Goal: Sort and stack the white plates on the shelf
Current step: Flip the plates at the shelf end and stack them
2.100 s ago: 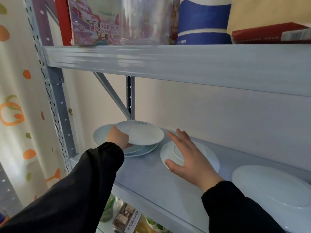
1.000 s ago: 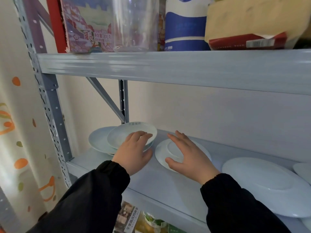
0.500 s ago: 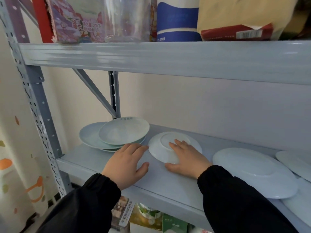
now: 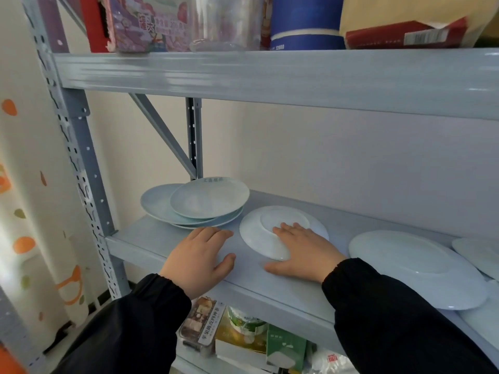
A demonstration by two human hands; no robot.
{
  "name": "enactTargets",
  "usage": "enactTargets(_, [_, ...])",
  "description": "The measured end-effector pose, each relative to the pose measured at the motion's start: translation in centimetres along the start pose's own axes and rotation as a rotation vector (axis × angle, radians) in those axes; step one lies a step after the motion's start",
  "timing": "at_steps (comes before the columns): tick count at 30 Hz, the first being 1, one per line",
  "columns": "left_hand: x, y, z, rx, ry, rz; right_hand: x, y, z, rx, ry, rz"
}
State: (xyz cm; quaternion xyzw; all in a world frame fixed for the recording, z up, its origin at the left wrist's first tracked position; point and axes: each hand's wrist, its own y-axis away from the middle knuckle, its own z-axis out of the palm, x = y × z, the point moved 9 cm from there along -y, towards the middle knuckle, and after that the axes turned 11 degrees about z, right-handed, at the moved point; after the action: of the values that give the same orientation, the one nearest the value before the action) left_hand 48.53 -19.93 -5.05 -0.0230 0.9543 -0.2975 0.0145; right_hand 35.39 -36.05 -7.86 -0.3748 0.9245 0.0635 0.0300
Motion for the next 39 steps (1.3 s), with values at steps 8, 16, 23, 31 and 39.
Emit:
enactTargets(8, [-0.5,0.7,-0.4,-0.017,-0.012,-0.031,-1.6,3.0,0.3,-0.009,0.037,-0.071])
enactTargets(16, [-1.1,1.0,-1.0,-0.023,-0.022,-0.085,-3.9,6.4,0.3,0.031,0.137,-0.160])
enactTargets(23, [-0.5,1.2,-1.1,-0.031,-0.011,-0.099,-6.0,8.6,0.7,0.127,0.244,-0.252])
enactTargets(31, [0.0,1.1,-1.7,-0.036,0.014,-0.105,-7.4,9.9,1.5,0.161,0.390,-0.329])
enactTargets(39, [-1.2,2.0,-3.7,0.007,0.024,-0.129,-7.8,10.8,0.9,0.124,0.479,-0.377])
